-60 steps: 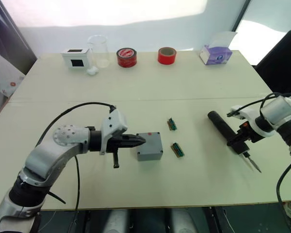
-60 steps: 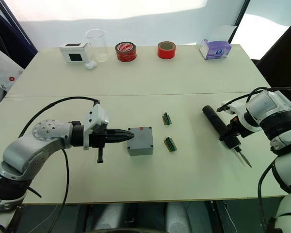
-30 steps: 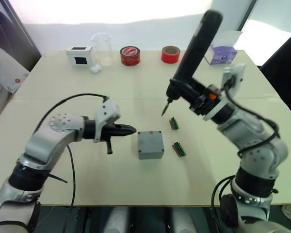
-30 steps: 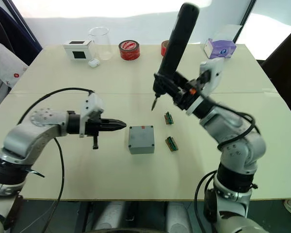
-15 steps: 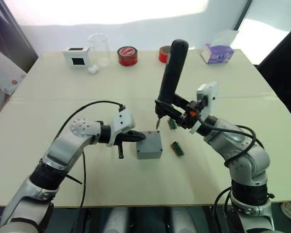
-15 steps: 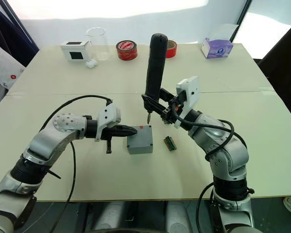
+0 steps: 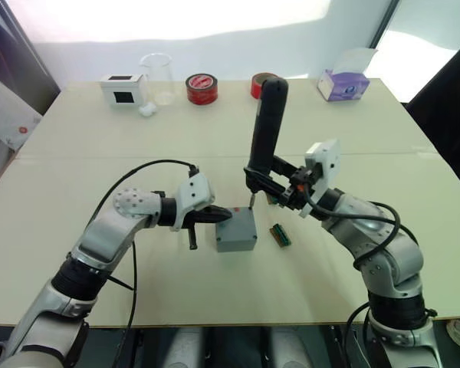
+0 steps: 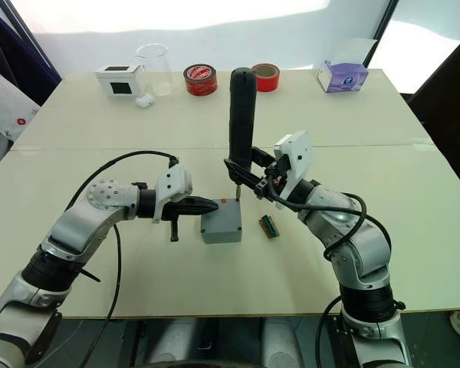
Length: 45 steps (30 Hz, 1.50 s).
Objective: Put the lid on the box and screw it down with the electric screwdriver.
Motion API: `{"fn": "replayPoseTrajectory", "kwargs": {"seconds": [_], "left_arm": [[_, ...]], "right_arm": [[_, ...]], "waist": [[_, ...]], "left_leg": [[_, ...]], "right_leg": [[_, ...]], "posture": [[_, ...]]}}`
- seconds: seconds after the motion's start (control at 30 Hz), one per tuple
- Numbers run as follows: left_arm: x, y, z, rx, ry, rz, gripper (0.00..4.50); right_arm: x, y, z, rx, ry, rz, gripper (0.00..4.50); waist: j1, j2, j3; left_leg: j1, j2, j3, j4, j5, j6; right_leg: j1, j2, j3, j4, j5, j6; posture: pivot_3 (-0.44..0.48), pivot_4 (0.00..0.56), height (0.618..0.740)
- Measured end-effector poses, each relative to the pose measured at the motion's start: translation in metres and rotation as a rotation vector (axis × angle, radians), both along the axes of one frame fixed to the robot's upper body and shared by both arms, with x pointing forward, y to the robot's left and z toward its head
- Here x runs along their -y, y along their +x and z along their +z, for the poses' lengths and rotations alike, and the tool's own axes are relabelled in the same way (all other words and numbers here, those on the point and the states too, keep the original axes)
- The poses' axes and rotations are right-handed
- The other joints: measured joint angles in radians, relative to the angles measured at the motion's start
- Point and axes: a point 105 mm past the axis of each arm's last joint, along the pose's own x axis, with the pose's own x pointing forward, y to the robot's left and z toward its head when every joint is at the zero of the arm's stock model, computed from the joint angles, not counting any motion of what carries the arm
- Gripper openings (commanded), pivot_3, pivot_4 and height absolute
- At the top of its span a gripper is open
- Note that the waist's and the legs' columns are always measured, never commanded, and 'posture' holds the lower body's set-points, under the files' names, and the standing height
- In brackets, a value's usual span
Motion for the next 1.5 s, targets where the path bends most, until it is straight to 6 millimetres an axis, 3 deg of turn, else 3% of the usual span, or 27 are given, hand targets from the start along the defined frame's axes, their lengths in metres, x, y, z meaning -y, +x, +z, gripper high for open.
{"fn": "replayPoseTrajectory", "kwargs": {"seconds": [0.1,0.27,1.5], "left_arm": [[0.000,-0.001,-0.002,-0.007,0.010,-0.003,0.00],[-0.002,-0.003,-0.008,-0.019,0.035,-0.008,0.00],[-0.004,-0.005,-0.018,-0.026,0.083,-0.030,0.00]], "right_arm": [[0.000,-0.003,-0.007,0.005,-0.018,-0.004,1.77],[-0.004,-0.005,-0.018,-0.001,-0.075,-0.016,1.77],[-0.012,0.003,-0.034,-0.037,-0.085,-0.085,1.77]], "waist": [[0.000,0.000,-0.001],[0.000,-0.001,-0.005],[0.006,-0.010,-0.038]], "left_leg": [[0.005,0.000,0.000,-0.001,0.000,0.001],[0.031,0.001,-0.001,-0.007,-0.004,0.005],[0.045,0.001,-0.004,-0.020,-0.005,0.005]], "right_leg": [[0.005,0.000,0.000,0.000,0.000,0.000],[0.033,0.000,-0.002,-0.014,-0.004,0.000],[0.042,-0.002,-0.003,-0.025,-0.006,-0.004]], "posture": [[0.000,0.150,0.740],[0.000,0.150,0.740],[0.000,0.150,0.740]]}}
